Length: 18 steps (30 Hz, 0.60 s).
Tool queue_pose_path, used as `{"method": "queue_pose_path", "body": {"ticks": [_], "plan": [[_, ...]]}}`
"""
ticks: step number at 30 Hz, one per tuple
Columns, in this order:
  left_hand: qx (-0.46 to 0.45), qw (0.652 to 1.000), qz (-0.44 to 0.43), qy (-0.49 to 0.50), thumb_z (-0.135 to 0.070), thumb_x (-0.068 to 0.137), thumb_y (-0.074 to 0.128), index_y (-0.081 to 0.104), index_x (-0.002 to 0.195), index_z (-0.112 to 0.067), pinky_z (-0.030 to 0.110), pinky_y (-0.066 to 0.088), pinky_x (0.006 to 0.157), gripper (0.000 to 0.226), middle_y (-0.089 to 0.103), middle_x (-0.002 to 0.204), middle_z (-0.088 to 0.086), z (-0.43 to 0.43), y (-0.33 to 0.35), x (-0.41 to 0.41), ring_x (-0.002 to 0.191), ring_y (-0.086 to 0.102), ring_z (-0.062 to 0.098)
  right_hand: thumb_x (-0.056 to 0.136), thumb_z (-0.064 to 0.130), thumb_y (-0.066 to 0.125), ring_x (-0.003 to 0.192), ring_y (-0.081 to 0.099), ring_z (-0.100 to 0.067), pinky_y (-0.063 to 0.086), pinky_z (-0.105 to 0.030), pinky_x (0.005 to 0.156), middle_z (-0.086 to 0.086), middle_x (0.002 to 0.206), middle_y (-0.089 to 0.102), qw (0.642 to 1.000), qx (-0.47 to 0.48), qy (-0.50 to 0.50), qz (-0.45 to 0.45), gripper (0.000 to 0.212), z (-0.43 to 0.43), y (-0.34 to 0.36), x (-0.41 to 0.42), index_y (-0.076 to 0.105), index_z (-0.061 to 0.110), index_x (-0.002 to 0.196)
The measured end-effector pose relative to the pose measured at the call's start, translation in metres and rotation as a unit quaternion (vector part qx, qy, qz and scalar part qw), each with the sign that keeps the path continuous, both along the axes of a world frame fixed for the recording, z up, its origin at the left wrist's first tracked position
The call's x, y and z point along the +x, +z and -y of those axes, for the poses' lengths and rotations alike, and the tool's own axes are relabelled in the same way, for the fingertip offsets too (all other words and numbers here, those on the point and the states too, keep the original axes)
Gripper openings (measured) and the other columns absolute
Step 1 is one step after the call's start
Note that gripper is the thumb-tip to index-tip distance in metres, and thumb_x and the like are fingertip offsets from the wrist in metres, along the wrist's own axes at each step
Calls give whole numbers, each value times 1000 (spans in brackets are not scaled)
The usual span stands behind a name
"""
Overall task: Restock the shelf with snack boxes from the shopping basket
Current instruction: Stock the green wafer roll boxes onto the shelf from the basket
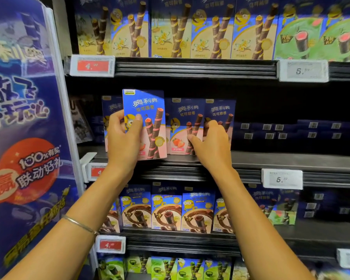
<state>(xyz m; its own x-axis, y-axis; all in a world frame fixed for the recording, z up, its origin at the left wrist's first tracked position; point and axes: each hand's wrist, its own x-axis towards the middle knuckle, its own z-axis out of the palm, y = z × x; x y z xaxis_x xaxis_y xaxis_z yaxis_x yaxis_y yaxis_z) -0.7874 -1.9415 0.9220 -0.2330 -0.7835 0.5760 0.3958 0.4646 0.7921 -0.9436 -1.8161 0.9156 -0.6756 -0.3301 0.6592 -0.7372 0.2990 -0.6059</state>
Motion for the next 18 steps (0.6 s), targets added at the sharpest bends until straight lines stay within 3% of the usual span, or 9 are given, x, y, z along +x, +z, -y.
{"method": "queue_pose_path", "body": {"ticks": [4,7,10,13,18], "plan": [[1,1000,2,-7,-25,107,58,53,129,-18,15,50,50,23,67,99,-14,-3,-1,-2,80,68,-1,87,41,75,109,56,-24,50,-36,81,-4,118,56,1000,-17,-1,5,49,-4,0,3,51,14,121],[4,1000,-1,-8,-25,107,58,53,129,-15,16,51,50,24,68,99,-14,-5,0,-4,82,69,2,88,46,71,104,58,-20,54,-39,84,2,112,55,994,-108,6,-15,44,-14,0,12,55,18,119],[3,1000,-8,-16,-25,107,59,54,130,-14,15,50,49,26,67,95,-16,-13,1,-8,74,68,-6,90,45,70,93,64,-10,57,-33,82,4,106,64,977,-179,111,14,37,-22,4,27,62,21,116],[-1,999,-15,-44,-24,107,59,54,129,-13,14,49,50,24,69,101,-12,-25,2,-16,74,69,-7,89,46,72,91,67,-5,56,-19,75,7,104,67,966,-141,208,53,39,-25,6,42,62,22,119],[-20,996,-14,-85,-23,109,57,54,130,-11,18,53,53,25,73,102,-12,-47,5,-26,84,75,5,89,26,76,83,68,2,55,-14,64,14,98,68,959,-141,241,42,37,-33,5,47,58,19,120]]}}
